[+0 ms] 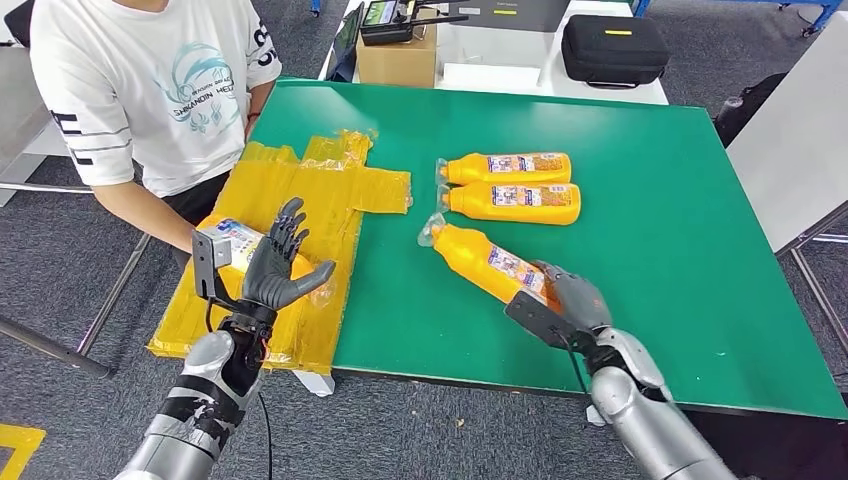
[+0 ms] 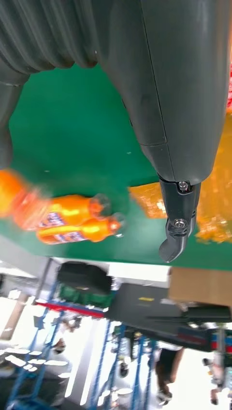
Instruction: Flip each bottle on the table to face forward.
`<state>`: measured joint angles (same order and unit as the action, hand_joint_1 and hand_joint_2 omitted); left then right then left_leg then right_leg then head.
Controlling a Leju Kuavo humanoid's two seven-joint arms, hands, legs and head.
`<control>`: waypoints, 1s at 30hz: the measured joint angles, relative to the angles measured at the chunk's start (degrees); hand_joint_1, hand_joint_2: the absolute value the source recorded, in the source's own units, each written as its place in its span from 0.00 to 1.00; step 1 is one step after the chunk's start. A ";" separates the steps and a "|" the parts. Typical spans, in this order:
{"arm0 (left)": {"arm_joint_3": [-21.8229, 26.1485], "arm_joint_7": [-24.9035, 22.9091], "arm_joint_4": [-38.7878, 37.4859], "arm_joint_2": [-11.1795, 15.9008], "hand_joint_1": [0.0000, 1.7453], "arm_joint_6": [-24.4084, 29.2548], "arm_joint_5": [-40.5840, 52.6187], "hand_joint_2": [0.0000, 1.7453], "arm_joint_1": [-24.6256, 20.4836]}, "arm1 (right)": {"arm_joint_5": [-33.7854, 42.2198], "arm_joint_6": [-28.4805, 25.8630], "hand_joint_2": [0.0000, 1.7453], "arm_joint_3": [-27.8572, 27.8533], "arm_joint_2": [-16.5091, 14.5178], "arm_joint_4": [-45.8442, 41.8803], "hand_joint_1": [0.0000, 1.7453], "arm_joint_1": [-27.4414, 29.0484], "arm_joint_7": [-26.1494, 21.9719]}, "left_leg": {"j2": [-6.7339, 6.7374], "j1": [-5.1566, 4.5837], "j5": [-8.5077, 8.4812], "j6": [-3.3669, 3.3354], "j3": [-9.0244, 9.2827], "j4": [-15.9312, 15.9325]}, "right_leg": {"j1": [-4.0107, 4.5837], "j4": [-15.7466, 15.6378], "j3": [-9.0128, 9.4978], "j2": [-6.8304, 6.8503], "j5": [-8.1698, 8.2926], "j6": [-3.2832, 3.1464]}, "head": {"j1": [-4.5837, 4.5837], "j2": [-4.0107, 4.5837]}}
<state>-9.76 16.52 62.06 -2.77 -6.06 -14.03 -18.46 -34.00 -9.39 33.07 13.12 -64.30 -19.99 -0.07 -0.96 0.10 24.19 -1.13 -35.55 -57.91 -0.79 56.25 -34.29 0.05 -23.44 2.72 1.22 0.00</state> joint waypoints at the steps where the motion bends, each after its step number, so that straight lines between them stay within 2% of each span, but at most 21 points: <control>1: -0.07 -0.03 -0.03 -0.22 0.00 0.96 0.21 1.00 -0.08 | 0.13 -1.93 1.00 -1.50 -1.70 -1.66 1.00 1.65 -0.88 | 0.00 0.01 0.00 0.00 -0.02 0.00 | 0.01 0.00 -0.02 0.01 -0.01 -0.01 | 0.00 0.01; 5: -0.87 0.16 -0.45 -1.17 0.00 3.78 1.20 1.00 -0.72 | 0.67 -6.41 1.00 -5.48 -7.46 -6.45 1.00 6.07 -3.30 | -0.03 0.04 -0.01 0.01 -0.04 0.02 | 0.01 0.02 -0.04 0.01 -0.03 -0.04 | -0.01 0.00; 11: -2.31 0.40 -1.31 -2.17 0.00 6.13 1.44 1.00 -1.81 | 3.13 -9.25 1.00 -7.87 -12.42 -9.28 1.00 9.11 -6.17 | 0.02 -0.05 -0.01 0.00 -0.03 0.01 | -0.07 0.00 -0.02 0.00 -0.01 -0.02 | -0.03 0.00; 20: -4.21 -0.74 -2.96 -3.20 0.00 5.05 -0.98 1.00 -3.78 | 4.64 -11.05 1.00 -8.30 -15.87 -9.43 1.00 9.17 -10.10 | 0.04 -0.04 -0.01 0.00 -0.04 0.01 | -0.05 0.02 -0.03 0.00 -0.01 -0.01 | -0.02 0.00; 30: -9.31 -4.32 -4.77 -5.11 0.00 0.09 -6.48 1.00 -6.84 | 4.59 -10.59 1.00 -4.88 -18.58 0.35 1.00 1.04 -13.08 | 0.03 -0.04 -0.04 -0.02 -0.04 0.01 | -0.06 0.02 -0.01 0.00 0.01 0.00 | -0.03 0.00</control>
<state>-19.07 12.21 57.29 -7.88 -5.98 -20.51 -25.30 -29.41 -19.98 28.19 -5.46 -63.95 -18.94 -13.16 -0.93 0.06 24.15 -1.15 -35.59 -57.91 -0.85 56.27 -34.29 0.05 -23.43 2.72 1.19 0.00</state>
